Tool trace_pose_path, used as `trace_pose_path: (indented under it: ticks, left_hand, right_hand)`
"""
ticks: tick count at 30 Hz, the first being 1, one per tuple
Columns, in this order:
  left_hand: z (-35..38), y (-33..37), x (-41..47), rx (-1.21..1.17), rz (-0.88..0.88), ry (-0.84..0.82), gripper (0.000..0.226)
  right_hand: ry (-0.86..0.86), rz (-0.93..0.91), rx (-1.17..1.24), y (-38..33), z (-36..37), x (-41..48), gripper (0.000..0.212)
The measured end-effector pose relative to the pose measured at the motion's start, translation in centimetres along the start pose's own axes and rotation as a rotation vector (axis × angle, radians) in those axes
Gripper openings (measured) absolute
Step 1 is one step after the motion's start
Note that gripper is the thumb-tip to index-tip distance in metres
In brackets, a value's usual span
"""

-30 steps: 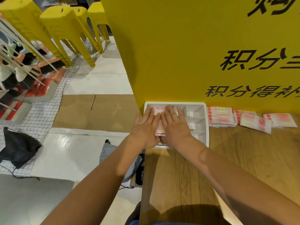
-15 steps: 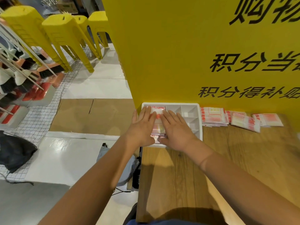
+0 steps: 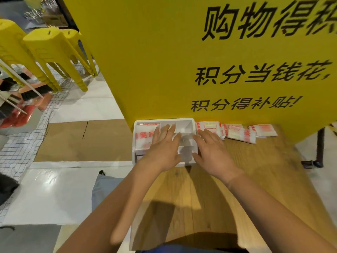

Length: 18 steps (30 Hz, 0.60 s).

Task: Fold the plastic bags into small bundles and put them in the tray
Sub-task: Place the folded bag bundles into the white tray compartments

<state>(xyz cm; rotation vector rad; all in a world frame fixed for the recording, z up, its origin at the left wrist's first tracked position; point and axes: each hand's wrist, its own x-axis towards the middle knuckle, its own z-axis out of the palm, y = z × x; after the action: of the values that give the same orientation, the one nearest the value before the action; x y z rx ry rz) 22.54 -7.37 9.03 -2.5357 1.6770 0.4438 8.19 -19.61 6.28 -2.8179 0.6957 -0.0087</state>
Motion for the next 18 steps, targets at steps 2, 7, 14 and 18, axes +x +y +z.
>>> trace_pose_path:
  ticks: [2,7,14,18]
  left_hand:
    - [-0.5,2.4,1.4,0.036,0.023,-0.017,0.072]
    - [-0.8,8.1,4.7,0.096,0.059,-0.023,0.071]
    - [0.0,12.7,8.8,0.081,0.088,-0.025,0.067]
    - [-0.1,15.8,11.5,-0.044,0.146,-0.003,0.06]
  right_hand:
    - [0.004,0.046,-0.052,2.1,-0.9,-1.0,0.061]
    - [0.01,0.143,-0.077,7.7,-2.6,-3.4,0.06]
    - [0.001,0.26,0.009,15.2,-3.6,-5.1,0.056]
    - [0.059,0.308,0.084,19.3,-3.3,-4.5,0.044]
